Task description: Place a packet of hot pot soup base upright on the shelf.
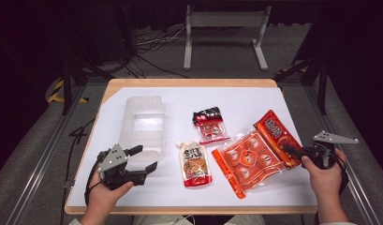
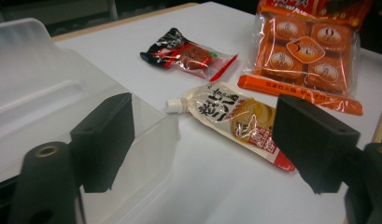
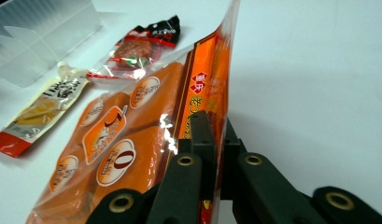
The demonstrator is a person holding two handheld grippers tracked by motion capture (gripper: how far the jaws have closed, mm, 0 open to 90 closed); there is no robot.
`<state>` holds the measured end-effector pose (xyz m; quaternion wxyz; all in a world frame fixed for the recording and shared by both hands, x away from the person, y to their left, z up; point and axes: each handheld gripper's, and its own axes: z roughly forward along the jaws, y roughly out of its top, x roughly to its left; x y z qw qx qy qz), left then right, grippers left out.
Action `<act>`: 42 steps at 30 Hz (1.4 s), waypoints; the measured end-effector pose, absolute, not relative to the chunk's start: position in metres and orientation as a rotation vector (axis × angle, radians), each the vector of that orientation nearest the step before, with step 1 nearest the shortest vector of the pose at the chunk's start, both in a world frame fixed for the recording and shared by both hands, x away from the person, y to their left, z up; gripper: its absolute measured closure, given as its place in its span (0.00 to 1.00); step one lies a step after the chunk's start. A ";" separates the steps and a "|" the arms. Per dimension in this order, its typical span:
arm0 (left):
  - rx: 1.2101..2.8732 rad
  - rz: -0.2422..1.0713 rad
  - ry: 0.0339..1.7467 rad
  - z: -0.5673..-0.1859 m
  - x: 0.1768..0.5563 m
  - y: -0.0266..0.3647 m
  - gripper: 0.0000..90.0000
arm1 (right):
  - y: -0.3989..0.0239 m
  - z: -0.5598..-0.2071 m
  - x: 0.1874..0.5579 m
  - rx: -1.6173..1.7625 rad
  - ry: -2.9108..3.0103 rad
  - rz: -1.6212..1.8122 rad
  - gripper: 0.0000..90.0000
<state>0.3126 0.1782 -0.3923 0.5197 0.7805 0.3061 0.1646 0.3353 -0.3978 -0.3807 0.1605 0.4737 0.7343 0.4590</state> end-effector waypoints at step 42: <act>1.908 0.234 0.575 -0.392 0.347 0.114 0.19 | -0.330 -0.283 0.305 0.872 2.142 1.525 1.00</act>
